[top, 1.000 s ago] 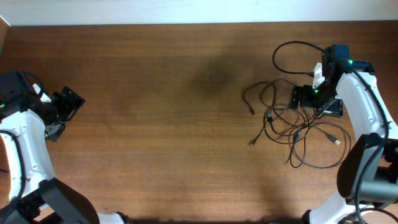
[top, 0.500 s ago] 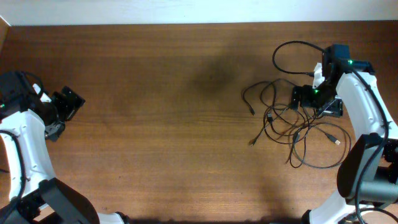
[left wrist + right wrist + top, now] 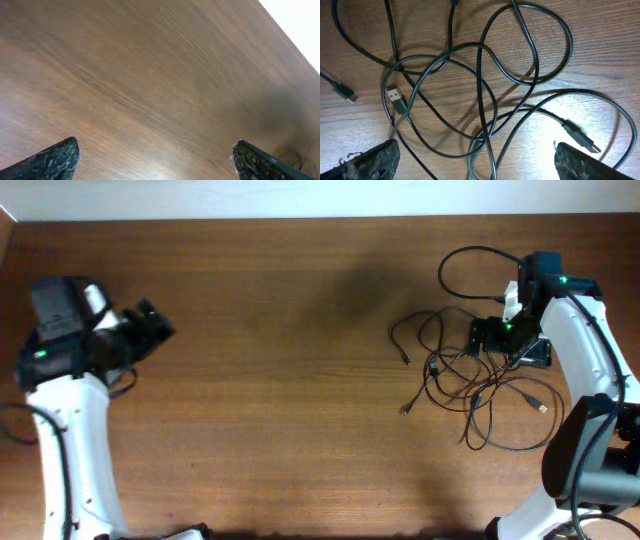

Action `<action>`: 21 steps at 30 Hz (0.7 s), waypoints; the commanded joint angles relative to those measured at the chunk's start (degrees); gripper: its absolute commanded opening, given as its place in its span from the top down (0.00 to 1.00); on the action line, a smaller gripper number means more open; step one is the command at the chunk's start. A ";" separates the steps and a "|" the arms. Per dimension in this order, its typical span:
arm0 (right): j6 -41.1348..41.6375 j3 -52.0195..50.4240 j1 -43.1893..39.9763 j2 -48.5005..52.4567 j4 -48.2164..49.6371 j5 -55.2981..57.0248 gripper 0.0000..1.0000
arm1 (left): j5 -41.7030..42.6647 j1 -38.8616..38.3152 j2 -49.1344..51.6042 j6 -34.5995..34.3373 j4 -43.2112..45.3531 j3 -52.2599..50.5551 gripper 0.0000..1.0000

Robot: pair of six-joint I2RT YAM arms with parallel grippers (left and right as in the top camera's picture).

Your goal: Untangle cables

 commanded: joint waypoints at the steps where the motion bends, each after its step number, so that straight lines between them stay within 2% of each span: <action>1: 0.17 1.05 -0.33 -0.87 0.07 0.92 0.01 | -9.84 -6.47 -0.68 -0.66 0.02 1.05 0.01; 6: 0.17 1.05 -0.31 -0.87 0.07 0.92 0.01 | -12.61 -8.76 -0.68 0.15 -1.81 0.85 0.01; 9: 0.17 1.05 -0.31 -0.87 0.07 0.92 0.01 | -12.59 -8.83 -0.76 1.31 9.01 -0.98 0.01; 10: 0.17 1.05 -0.31 -0.87 0.07 0.92 0.01 | -11.91 -8.83 -1.14 1.31 15.89 -3.43 0.01; 15: 0.17 1.05 -0.31 -0.87 0.07 0.92 0.01 | -10.34 -10.88 -3.65 1.38 36.79 -15.87 0.01; 18: 0.17 1.05 -0.31 -0.87 0.07 0.92 0.01 | -10.03 -13.66 -6.08 3.89 54.18 -28.98 0.01; 21: 0.17 1.05 -0.31 -0.87 0.07 0.92 0.01 | -10.01 -14.19 -8.92 3.91 64.94 -40.13 0.01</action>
